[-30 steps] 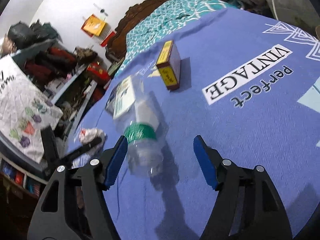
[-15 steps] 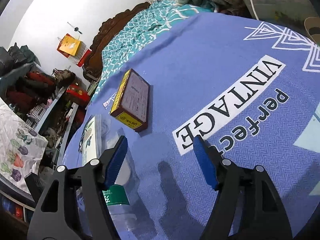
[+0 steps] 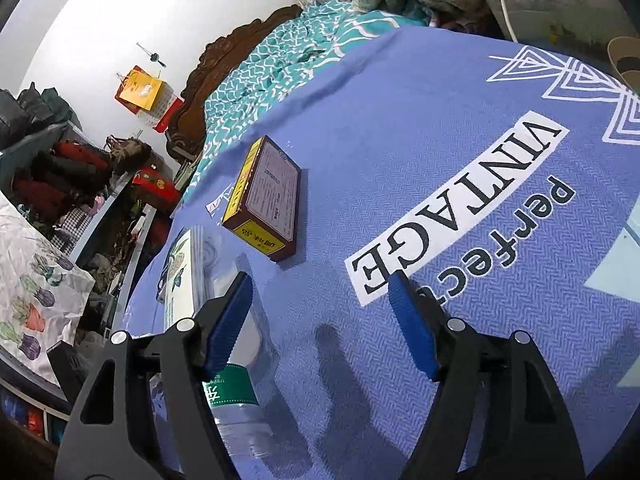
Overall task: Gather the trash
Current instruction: 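Hold the plastic bag in the left gripper while the right gripper reopens near the bottle, then open the left gripper, setting the plastic bag back on the bedspread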
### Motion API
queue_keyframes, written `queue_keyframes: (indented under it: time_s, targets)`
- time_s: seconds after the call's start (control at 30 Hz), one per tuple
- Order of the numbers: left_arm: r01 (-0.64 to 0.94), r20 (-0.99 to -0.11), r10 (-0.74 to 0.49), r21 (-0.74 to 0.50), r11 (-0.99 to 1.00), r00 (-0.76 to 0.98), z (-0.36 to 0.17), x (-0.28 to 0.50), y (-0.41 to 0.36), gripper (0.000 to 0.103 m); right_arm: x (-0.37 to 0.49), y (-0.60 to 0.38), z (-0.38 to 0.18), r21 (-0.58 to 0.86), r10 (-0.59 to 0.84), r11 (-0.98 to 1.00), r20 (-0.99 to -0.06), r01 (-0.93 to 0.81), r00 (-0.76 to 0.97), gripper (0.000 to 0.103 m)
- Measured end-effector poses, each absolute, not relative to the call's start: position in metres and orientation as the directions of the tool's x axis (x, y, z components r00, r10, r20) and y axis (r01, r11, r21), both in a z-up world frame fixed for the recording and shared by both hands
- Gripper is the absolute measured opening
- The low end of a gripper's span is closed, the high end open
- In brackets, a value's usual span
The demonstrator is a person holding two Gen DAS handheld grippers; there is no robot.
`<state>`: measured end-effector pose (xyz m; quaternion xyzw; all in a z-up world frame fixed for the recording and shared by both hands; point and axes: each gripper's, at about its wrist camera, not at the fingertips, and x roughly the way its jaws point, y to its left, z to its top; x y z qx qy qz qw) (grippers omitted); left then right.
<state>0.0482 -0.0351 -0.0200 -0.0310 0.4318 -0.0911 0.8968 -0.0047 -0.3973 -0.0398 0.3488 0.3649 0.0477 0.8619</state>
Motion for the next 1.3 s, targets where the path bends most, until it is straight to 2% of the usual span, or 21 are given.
queue_keyframes:
  time_s: [0.57,0.7,0.9,1.3]
  targets:
    - [0.155,-0.767,-0.212,-0.148,0.977,0.606,-0.021,0.05,-0.034,0.047,-0.002,-0.396,-0.038,0.633,0.336,0.756,-0.596,0.168,0.729,0.075]
    - [0.144,-0.77,-0.198,-0.138,0.98,0.607,-0.021,0.05,-0.033,0.059,-0.007,-0.4,-0.037,0.647,0.339,0.744,-0.581,0.167,0.74,0.076]
    - [0.135,-0.766,-0.203,-0.152,0.979,0.609,-0.022,0.051,-0.028,0.06,-0.008,-0.404,-0.035,0.657,0.351,0.738,-0.57,0.155,0.743,0.077]
    - [0.105,-0.753,-0.153,-0.112,0.988,0.64,-0.017,0.047,-0.029,0.068,-0.012,-0.406,-0.035,0.676,0.369,0.725,-0.547,0.136,0.751,0.079]
